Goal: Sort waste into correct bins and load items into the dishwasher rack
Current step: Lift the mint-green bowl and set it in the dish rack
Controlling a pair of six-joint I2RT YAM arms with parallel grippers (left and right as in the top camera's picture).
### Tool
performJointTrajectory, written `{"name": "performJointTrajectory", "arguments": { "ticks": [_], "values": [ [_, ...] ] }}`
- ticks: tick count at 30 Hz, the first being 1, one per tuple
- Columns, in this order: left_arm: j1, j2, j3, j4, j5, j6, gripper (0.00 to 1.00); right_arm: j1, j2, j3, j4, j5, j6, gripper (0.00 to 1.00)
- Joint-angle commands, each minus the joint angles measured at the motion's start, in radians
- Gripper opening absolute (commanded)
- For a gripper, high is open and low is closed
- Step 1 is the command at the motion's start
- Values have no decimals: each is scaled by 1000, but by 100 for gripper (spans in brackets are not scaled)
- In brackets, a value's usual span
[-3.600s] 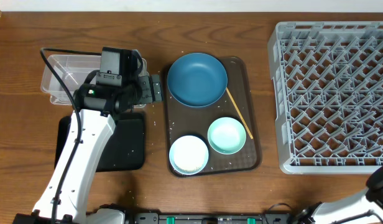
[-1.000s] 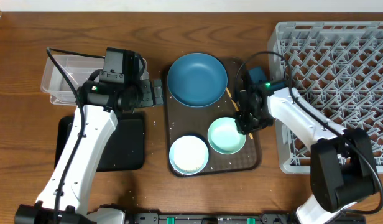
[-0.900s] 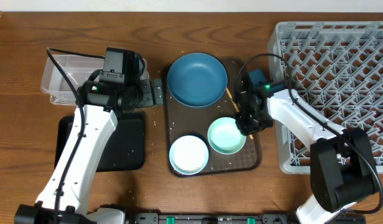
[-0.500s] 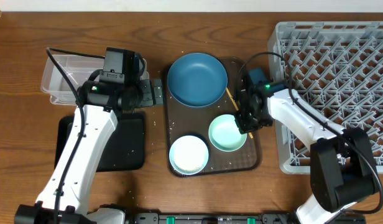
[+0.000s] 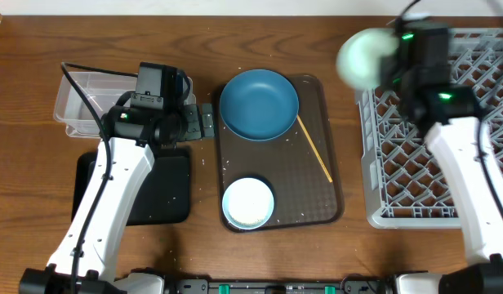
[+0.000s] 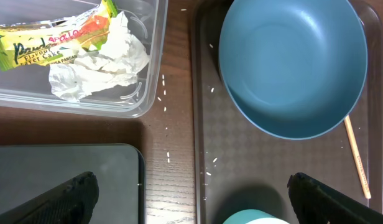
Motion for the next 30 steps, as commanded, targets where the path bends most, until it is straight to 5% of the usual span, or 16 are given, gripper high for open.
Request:
{"name": "performJointTrajectory", "arguments": {
  "ticks": [1,10,18,30],
  "values": [
    [2,9,9,0,-8,13,100,-79,14,5,87,160,-216,1],
    [2,9,9,0,-8,13,100,-288,129,5,428,179,-557,1],
    [2,9,9,0,-8,13,100,-411,320,6,846,431,-798,1],
    [2,9,9,0,-8,13,100,-531,566,6,1153,478,-1111,1]
  ]
}}
